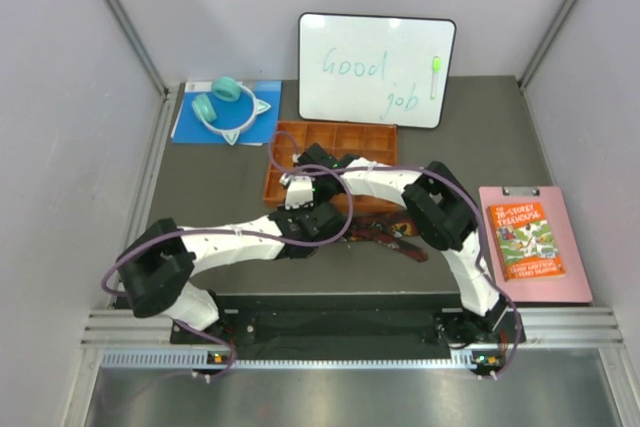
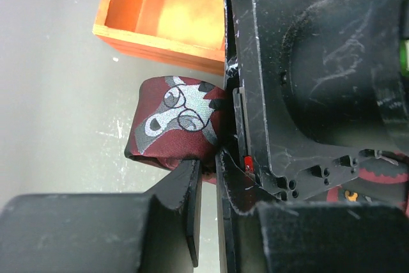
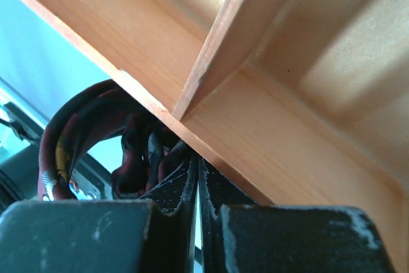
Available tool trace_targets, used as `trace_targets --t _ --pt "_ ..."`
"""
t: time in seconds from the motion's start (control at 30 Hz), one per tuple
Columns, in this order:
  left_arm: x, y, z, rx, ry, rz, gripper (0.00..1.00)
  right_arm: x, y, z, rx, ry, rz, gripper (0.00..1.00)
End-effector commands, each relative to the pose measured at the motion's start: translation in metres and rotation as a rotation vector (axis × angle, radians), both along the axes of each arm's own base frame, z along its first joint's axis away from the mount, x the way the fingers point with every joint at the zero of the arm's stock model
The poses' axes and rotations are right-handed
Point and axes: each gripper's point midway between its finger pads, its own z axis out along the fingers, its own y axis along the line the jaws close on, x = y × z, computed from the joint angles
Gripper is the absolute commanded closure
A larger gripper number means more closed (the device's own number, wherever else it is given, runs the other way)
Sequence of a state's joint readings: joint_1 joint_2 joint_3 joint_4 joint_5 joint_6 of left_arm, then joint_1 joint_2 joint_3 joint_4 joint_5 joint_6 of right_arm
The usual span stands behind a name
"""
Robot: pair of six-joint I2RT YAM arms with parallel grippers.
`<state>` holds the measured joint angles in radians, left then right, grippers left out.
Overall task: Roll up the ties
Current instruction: Roll the tie at the center of the board.
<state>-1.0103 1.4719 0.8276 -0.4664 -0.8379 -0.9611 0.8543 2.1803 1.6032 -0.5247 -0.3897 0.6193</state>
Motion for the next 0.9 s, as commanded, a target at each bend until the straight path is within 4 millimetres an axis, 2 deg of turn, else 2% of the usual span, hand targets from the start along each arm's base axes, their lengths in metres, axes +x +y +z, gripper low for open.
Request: trace_targets --t 0.0,0.23,0.33,0.63,0.73,0.87 --pt "-0.001 -0.021 -0.001 0.018 -0.002 -0.029 1.0 0.006 -0.007 0.016 0.013 -0.054 0.004 1.0" --pt "-0.001 -0.037 -0.012 0.101 0.002 -0.054 1.0 0.009 -0.024 0.021 0.002 -0.058 -0.006 1.0" --pt "-0.001 -0.042 -0.015 0.142 0.001 -0.063 1.0 0.015 -0.037 0.028 -0.013 -0.082 -0.027 1.0" --pt "-0.008 -0.044 -0.023 0.191 0.01 -0.079 1.0 0.021 -0.09 0.05 -0.097 -0.152 -0.084 1.0" --pt "-0.011 -0.044 -0.028 0.212 0.018 -0.088 1.0 0.027 -0.118 0.048 -0.204 -0.208 -0.116 1.0" --pt "-0.013 -0.041 -0.034 0.235 0.032 -0.095 1.0 0.033 -0.143 0.051 -0.271 -0.25 -0.147 1.0"
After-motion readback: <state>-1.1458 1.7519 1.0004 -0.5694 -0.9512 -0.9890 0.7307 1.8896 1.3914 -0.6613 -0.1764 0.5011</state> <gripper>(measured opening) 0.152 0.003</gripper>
